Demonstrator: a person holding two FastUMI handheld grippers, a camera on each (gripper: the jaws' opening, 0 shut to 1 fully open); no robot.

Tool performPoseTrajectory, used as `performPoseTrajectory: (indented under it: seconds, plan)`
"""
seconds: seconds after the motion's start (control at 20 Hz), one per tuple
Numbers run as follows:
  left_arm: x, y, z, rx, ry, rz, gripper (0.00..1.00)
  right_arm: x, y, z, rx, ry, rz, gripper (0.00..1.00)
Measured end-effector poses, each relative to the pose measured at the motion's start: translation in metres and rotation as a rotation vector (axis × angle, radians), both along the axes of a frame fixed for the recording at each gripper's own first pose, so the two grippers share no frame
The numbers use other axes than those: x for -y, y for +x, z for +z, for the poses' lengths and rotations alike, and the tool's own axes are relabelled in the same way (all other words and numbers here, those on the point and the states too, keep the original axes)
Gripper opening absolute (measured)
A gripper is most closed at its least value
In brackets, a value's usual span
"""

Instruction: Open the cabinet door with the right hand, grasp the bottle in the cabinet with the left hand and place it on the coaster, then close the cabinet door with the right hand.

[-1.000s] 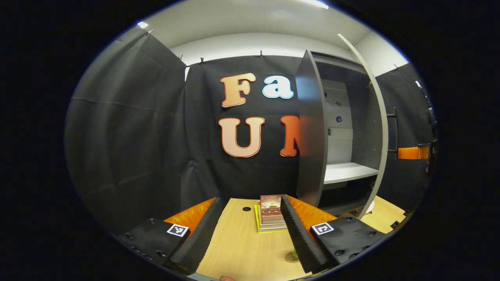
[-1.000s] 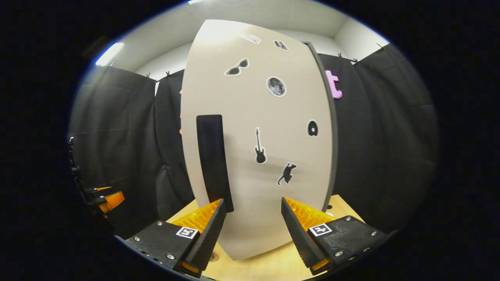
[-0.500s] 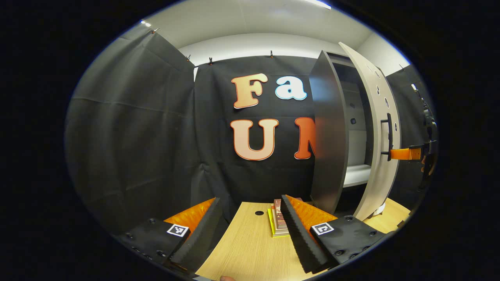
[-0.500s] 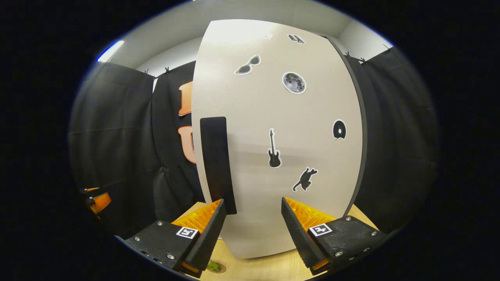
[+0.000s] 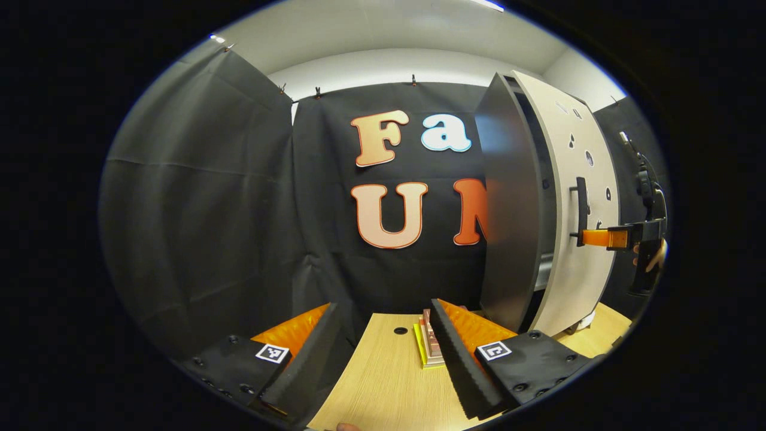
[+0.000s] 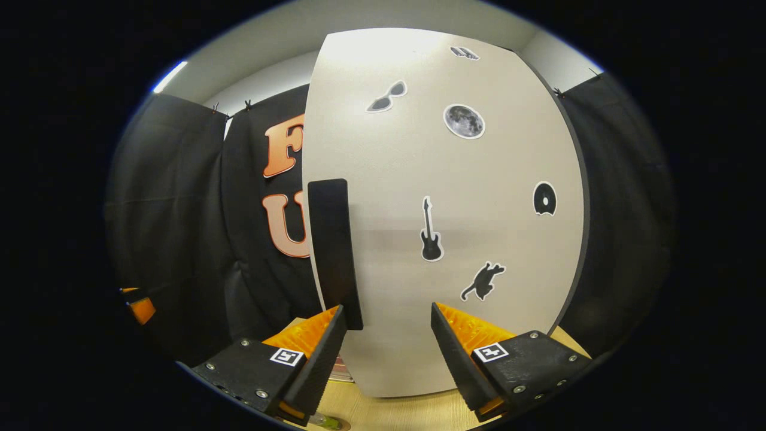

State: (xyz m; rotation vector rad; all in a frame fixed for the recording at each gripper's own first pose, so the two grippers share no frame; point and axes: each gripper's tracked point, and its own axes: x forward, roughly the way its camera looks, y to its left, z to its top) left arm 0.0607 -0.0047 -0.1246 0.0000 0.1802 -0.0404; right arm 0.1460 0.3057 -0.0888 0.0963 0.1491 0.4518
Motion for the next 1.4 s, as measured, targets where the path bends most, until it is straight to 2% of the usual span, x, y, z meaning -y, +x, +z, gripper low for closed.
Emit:
performPoseTrajectory:
  seconds: [0.5,0.7,0.85,1.05,1.4]
  plan:
    - [-0.010,0.036,0.023,0.025,-0.027,0.015,0.98,-0.006,0.016,0.001,-0.003,-0.043,-0.030,0.88]
    - [-0.002,0.057,0.059,0.055,-0.054,-0.013,0.98,0.009,0.015,0.032,0.033,-0.045,-0.043,0.89]
    - [0.003,0.067,0.091,0.093,-0.064,-0.037,0.98,0.040,0.003,0.068,0.077,-0.048,-0.065,0.89]
    - [-0.004,0.069,0.139,0.171,0.001,-0.020,0.98,0.092,-0.018,0.112,0.124,-0.041,-0.118,0.88]
    - [-0.015,0.053,0.185,0.210,-0.067,-0.018,0.98,0.186,-0.069,0.163,0.198,-0.072,-0.244,0.88]
